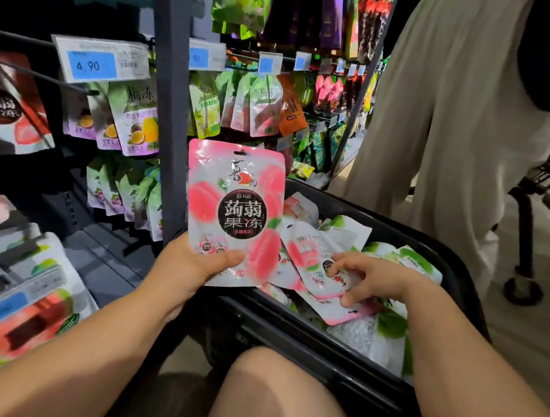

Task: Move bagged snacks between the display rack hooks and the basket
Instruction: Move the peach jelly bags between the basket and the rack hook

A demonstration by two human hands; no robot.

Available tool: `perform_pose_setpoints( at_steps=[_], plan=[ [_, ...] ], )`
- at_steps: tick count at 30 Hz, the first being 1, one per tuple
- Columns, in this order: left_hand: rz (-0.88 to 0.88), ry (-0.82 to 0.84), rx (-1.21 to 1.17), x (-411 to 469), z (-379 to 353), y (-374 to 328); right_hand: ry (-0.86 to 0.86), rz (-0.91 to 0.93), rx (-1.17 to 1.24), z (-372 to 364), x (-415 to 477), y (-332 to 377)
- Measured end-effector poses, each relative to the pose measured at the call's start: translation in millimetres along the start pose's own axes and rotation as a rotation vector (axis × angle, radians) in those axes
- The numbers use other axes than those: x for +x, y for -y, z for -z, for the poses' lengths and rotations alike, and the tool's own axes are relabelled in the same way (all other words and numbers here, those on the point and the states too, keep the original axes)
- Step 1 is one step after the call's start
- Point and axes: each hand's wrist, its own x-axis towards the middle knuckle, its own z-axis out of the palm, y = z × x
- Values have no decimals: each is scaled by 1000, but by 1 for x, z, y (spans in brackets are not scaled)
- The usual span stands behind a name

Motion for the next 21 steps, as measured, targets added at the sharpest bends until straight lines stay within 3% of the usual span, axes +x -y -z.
perform_pose_setpoints(
  at_steps=[7, 12, 15, 21],
  plan=[
    [5, -2, -27, -2, -2, 0, -65, 6, -27, -5, -2, 3],
    [13, 11, -44, -2, -2, 2, -205, 3, 111, -6, -2, -1],
    [15, 11, -60, -3, -2, 3, -336, 6, 190, -7, -3, 0],
    [-14, -26, -78, -3, -2, 5, -742, 248, 238, -6, -6, 31]
  ],
)
